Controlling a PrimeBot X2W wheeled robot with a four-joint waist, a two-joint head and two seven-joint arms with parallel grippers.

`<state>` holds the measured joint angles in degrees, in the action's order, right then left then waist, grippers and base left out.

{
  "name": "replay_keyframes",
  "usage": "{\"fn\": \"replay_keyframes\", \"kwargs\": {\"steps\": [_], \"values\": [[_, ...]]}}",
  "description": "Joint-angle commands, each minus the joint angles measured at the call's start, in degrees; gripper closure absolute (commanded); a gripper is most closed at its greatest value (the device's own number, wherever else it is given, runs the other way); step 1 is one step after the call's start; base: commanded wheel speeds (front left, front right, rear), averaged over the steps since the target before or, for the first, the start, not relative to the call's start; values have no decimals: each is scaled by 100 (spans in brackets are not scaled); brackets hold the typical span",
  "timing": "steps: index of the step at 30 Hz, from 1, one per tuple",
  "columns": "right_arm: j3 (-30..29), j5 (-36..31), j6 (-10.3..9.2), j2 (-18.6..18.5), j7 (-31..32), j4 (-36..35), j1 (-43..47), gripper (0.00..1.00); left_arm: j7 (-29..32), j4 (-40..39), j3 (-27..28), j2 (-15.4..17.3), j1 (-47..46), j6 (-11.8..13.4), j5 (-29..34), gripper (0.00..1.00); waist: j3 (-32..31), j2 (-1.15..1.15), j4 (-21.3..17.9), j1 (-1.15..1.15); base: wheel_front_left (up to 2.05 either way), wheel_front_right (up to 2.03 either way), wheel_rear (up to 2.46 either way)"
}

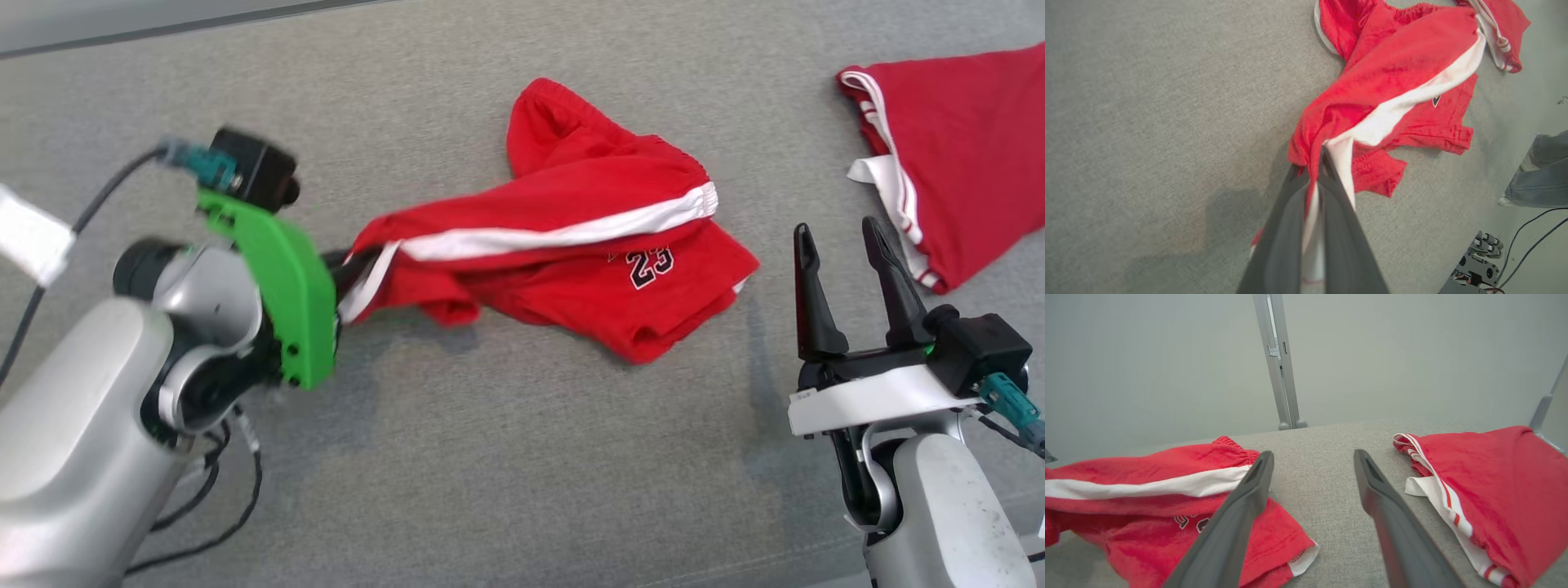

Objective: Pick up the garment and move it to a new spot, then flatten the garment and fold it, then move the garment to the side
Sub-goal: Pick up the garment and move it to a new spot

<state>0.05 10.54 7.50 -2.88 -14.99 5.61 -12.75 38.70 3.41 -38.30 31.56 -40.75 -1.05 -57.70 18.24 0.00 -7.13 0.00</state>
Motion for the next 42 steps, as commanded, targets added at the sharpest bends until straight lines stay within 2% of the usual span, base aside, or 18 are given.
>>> {"fn": "replay_keyframes", "kwargs": {"steps": [1,3,7,8,9,13,16,22,23,27,32,37,42], "values": [[-22,-75,-2,-7,-26,17,68,0,-94,78,47,30,175,14,-75,100,25,0,229,0,0,0,0],[-50,-181,-2,-6,-26,35,74,0,-265,249,46,69,423,10,-73,100,14,0,376,0,0,0,0],[-50,-337,-2,-9,-26,72,75,0,-619,584,38,-145,773,-81,-190,99,-37,0,619,0,0,0,0],[-46,-380,-2,-9,-26,84,90,0,-731,654,25,-204,823,-111,-169,63,-63,0,672,0,0,0,0],[-40,-424,-2,-8,-26,92,112,0,-839,729,11,-274,875,-146,-147,0,-96,0,722,0,0,0,0],[-66,-599,-2,-10,-26,77,220,0,-1548,929,19,-486,961,-145,199,0,-242,0,871,0,0,0,0],[-188,-643,-2,-11,-26,23,359,0,-2177,972,143,-666,1175,19,317,0,-462,0,931,0,0,0,0],[-482,-783,-2,-30,-26,-124,797,0,-3276,665,346,-682,1844,547,717,0,-984,0,1030,0,0,0,0],[-482,-783,-2,-30,-26,-124,797,0,-3276,665,346,-682,1844,547,717,0,-984,0,1030,0,0,0,0],[-696,-846,-2,-82,-26,-228,1113,0,-3858,376,440,-672,2390,878,905,0,-1244,0,1110,0,0,0,0],[-928,-906,-2,-83,-25,-317,1416,0,-4478,223,448,-604,2948,1104,1149,0,-1331,0,1233,0,0,0,0],[-1094,-862,-2,-60,-26,-306,1710,0,-5132,320,501,-631,3369,1269,1452,0,-1424,0,1365,0,0,0,0],[-1216,-860,-2,-41,-25,-264,1938,0,-5367,247,706,-660,3817,1327,1792,0,-1526,0,1450,0,0,0,0]]}}
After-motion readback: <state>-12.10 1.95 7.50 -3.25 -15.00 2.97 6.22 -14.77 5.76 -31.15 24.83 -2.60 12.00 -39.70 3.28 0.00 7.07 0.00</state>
